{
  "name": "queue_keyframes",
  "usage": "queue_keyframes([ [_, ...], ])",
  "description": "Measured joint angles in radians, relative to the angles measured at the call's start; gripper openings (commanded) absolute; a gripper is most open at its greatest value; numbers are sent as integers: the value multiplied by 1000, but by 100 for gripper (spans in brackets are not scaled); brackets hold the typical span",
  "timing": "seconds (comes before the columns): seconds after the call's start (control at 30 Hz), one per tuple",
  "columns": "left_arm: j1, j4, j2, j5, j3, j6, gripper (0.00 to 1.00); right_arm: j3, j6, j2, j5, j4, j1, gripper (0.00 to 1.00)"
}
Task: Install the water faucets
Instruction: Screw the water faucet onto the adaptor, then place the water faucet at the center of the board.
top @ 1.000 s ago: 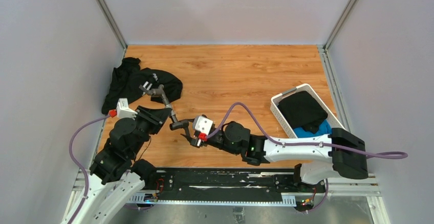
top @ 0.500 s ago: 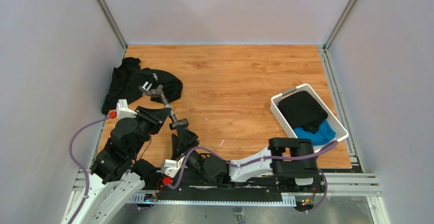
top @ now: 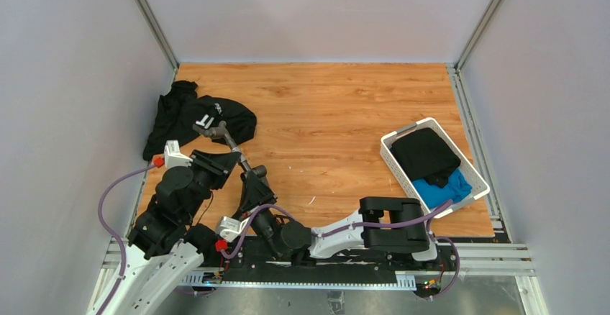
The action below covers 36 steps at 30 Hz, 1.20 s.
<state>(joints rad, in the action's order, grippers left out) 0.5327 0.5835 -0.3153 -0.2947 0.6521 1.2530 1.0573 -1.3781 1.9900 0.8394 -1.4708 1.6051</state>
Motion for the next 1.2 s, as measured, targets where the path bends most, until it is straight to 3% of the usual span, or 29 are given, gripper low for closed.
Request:
queue_keyframes([
  [0.33, 4, -29, 9, 34, -1, 11, 0, -63, 240, -94, 3, 8, -4, 0],
  [0.63, 6, -29, 9, 50, -9, 14, 0, -143, 526, -184, -20, 65, -25, 0],
  [0.8, 6, -29, 10, 48, -19, 17, 0, -190, 742, -267, -64, 185, -56, 0],
  [0.9, 5, -39, 12, 17, -21, 19, 0, -208, 832, -295, -66, 219, -63, 6],
  [1.03, -1, -31, 29, -2, -21, 15, 0, -214, 911, -325, -43, 209, -88, 5],
  [1.1, -1, -31, 29, -1, -24, 15, 0, -221, 945, -343, -42, 212, -98, 15],
  [1.2, -1, -32, 29, -2, -37, 15, 0, -229, 983, -360, -42, 221, -101, 43],
])
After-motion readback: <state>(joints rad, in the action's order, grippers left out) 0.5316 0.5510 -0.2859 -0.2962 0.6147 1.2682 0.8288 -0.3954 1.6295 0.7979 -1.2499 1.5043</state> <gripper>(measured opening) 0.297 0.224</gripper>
